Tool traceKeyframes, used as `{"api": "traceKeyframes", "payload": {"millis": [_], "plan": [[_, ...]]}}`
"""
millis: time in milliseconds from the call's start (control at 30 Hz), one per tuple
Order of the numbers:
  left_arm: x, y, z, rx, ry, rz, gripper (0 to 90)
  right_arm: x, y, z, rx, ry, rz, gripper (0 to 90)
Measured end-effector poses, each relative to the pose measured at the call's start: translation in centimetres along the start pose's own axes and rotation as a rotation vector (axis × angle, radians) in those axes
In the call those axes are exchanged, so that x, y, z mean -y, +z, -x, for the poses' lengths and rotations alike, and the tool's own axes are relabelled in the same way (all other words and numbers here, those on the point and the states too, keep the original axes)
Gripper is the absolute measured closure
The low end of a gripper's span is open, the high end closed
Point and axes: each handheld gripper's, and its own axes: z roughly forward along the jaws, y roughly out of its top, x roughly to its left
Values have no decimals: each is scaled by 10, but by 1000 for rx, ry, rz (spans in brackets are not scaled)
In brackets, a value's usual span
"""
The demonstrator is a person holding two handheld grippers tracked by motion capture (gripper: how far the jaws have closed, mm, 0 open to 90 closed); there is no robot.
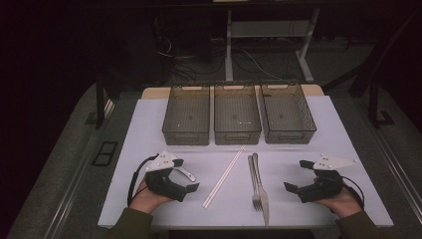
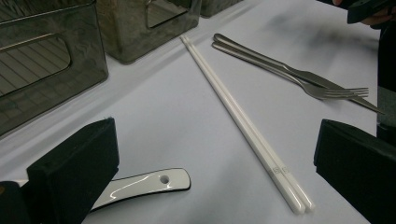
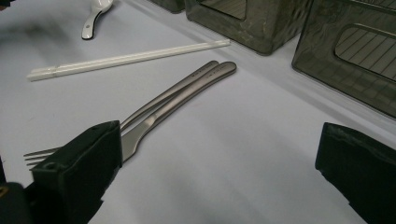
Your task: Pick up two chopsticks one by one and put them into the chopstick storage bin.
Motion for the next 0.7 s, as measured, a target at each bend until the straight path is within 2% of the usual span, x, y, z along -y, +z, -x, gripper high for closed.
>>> {"api": "traceKeyframes", "payload": {"millis": [467,700], "plan": [[-7,1,1,-16,-8,6,4,-1,0,0,-5,12,5,7],[-12,5,1,0,-14,23,37,-1,0,0,-2,14,9,7]]}}
